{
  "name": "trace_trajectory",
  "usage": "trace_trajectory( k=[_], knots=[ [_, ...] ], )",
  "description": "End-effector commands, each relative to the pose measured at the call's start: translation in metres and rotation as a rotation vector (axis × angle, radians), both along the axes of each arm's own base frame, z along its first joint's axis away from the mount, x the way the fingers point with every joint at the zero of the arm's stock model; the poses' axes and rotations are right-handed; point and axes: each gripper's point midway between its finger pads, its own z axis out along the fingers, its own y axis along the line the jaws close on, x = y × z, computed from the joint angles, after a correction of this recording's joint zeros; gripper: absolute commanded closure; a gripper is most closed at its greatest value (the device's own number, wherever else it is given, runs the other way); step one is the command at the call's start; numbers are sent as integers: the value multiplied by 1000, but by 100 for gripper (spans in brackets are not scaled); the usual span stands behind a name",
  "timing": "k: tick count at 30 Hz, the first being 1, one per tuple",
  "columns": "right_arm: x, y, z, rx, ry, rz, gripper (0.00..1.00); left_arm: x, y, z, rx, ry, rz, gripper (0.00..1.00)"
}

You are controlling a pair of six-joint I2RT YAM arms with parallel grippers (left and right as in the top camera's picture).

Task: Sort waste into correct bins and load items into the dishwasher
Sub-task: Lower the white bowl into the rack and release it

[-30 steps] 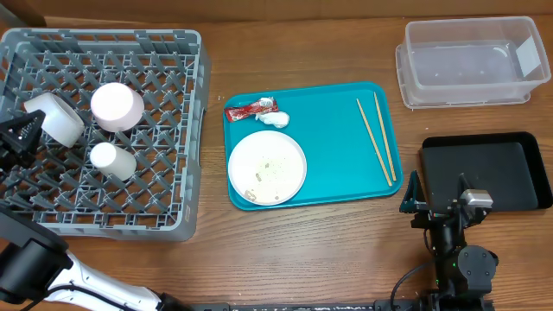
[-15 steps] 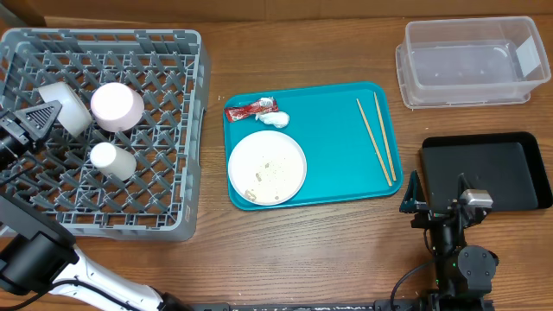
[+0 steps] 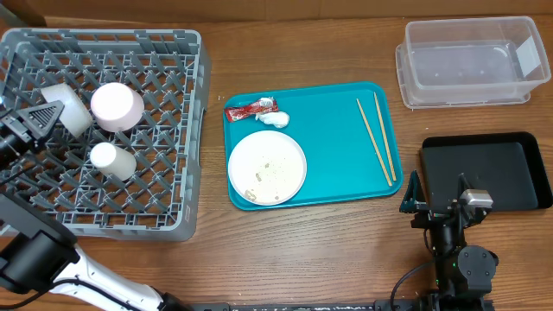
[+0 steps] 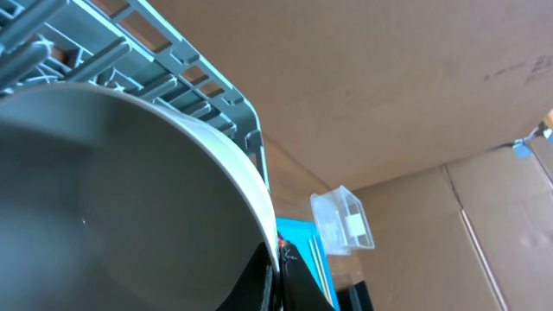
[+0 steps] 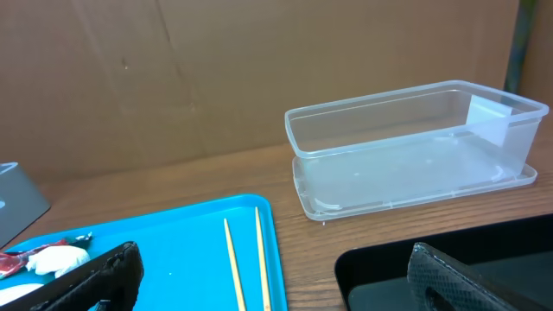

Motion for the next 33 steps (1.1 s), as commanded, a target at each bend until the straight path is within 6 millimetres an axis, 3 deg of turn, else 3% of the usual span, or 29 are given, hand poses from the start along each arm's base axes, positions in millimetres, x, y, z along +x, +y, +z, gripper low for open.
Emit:
trace_trajectory(
  k=[1, 11, 18, 23, 27, 33],
  knots=[
    [0, 0, -2, 4, -5, -2, 0, 5, -10, -11, -14, -12, -29, 96],
    [0, 0, -2, 4, -5, -2, 0, 4, -6, -21, 8, 4, -15, 96],
    [0, -1, -2, 4, -5, -2, 0, 2, 4, -51, 86, 178, 39, 96],
    [0, 0, -2, 4, -5, -2, 0, 0, 9, -61, 116, 230, 59, 96],
    [0, 0, -2, 4, -5, -2, 0, -2, 12, -60, 93, 247, 75, 77],
    [0, 0, -2, 4, -5, -2, 0, -12, 31, -65, 39, 346, 155, 73]
  ],
)
